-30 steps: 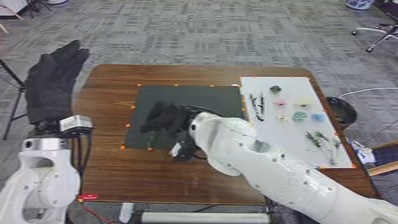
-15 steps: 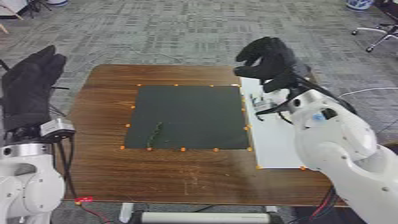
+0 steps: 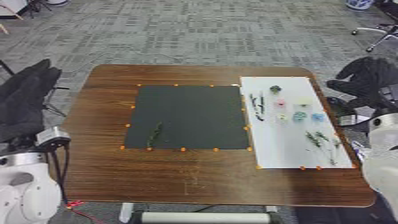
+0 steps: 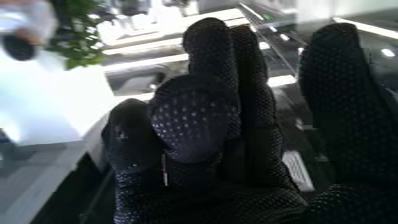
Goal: Arrange flowers
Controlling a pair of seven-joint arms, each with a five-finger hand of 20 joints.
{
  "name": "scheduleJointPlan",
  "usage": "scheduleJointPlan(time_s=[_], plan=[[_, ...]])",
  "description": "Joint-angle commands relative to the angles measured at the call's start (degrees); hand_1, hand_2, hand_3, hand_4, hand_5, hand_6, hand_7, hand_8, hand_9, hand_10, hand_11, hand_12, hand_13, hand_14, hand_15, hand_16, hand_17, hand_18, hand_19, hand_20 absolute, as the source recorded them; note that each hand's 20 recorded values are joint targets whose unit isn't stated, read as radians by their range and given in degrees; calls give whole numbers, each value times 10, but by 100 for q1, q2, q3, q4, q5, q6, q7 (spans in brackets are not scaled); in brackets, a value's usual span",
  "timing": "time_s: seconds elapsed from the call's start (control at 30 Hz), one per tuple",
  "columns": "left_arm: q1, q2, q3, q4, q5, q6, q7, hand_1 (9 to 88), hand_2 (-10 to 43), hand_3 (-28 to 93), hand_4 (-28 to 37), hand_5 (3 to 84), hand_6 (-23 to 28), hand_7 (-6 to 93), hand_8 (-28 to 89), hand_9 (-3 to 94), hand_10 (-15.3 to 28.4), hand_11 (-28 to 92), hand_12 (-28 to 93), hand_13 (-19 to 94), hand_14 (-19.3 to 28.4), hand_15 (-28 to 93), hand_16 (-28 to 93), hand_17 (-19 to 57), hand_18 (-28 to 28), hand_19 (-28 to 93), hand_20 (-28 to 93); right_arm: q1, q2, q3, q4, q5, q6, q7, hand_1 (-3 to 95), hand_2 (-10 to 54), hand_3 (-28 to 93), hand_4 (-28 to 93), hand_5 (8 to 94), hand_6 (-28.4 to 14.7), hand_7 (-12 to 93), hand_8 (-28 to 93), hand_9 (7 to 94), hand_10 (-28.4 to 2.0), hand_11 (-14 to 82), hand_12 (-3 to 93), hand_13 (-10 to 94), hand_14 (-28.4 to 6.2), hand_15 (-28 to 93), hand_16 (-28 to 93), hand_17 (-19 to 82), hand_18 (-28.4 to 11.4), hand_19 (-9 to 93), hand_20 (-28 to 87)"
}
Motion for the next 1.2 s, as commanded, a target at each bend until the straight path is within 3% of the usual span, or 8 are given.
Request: scheduleJointPlan(time_s=[0.03, 0.3, 0.83, 1.07, 1.2], plan=[[104, -92, -1, -8, 7, 14, -47, 338, -13, 672, -207, 521, -12, 188, -101, 479, 136, 224, 110, 362, 165, 218, 13, 25, 158, 206, 198, -670, -197, -98, 477, -83, -417, 425, 403, -95, 629, -165, 670, -22, 265, -43, 787, -114, 303, 266, 877, -34, 553, 321, 562, -153, 932, 456], [138, -118, 8, -27, 39, -81, -98, 334, -8, 672, -211, 544, -25, 188, -103, 485, 137, 222, 111, 362, 168, 222, 12, 25, 155, 203, 201, -819, -287, -97, 712, 39, -613, 544, 404, -95, 626, -164, 668, -22, 281, -41, 787, -115, 369, 305, 883, -33, 555, 324, 568, -150, 932, 459], [129, -174, 68, -50, 39, -181, -189, 329, 1, 670, -212, 559, -32, 185, -103, 488, 138, 222, 112, 362, 171, 226, 11, 23, 153, 199, 204, -923, -360, -410, 731, 107, -799, 537, 404, -95, 621, -158, 666, -24, 289, -45, 800, -116, 393, 312, 895, -29, 546, 323, 582, -146, 932, 455], [130, -189, 81, -52, 46, -271, -216, 328, 3, 669, -210, 562, -30, 181, -102, 491, 140, 223, 112, 362, 172, 227, 10, 23, 152, 198, 204, -921, -390, -515, 802, 65, -776, 586, 431, -95, 603, -158, 661, -24, 279, 112, 805, -118, 396, 313, 902, -26, 538, 330, 592, -141, 932, 448], [118, -183, 75, -54, 46, -299, -234, 328, 4, 668, -211, 562, -28, 179, -101, 491, 138, 223, 112, 362, 172, 227, 10, 22, 152, 197, 204, -925, -394, -575, 838, 18, -719, 674, 508, -95, 526, -128, 663, -24, 261, 226, 809, -116, 400, 313, 910, -24, 532, 333, 598, -136, 932, 442]])
